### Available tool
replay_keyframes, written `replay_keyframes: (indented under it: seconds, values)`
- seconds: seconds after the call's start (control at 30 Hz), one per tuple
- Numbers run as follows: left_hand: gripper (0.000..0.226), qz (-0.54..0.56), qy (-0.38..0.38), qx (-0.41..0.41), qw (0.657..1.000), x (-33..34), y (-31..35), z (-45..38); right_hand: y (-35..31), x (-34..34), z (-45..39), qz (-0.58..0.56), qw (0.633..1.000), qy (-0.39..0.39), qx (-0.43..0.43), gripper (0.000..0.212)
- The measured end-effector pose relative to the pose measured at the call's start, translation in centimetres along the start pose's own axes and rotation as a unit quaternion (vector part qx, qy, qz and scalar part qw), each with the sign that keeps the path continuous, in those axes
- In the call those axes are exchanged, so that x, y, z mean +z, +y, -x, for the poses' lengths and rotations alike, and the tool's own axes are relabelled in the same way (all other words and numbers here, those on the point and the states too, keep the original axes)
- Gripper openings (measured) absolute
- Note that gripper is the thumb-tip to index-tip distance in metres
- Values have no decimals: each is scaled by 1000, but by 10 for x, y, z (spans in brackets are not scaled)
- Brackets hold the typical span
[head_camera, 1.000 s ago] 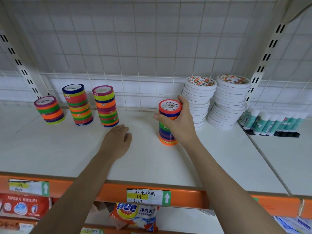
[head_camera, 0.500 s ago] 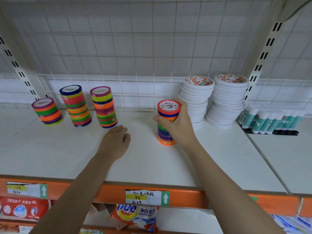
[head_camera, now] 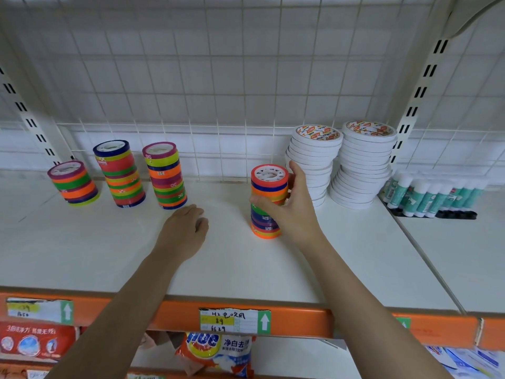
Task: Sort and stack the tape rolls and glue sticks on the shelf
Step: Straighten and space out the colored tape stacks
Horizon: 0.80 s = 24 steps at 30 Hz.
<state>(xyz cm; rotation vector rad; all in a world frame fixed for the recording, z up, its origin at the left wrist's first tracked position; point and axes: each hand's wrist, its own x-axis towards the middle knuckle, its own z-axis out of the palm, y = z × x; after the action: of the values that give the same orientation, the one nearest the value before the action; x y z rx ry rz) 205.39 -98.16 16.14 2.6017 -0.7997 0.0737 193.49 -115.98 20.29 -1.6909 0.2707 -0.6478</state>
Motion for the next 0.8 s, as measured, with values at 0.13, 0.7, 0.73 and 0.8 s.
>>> replay_keyframes:
  seconds: [0.13, 0.7, 0.73, 0.8]
  values:
    - [41, 2, -2, -3, 1000, 1, -2, 0, 3, -1, 1, 31, 999, -2, -13, 80]
    - [41, -3, 10, 0, 1000, 2, -1, 0, 4, -8, 4, -18, 1000, -24, 0, 69]
    - [41, -3, 10, -1, 1000, 2, -1, 0, 4, -8, 5, -21, 999, -29, 5, 71]
    - [41, -2, 8, -1, 1000, 2, -2, -1, 3, -8, 4, -28, 999, -31, 13, 73]
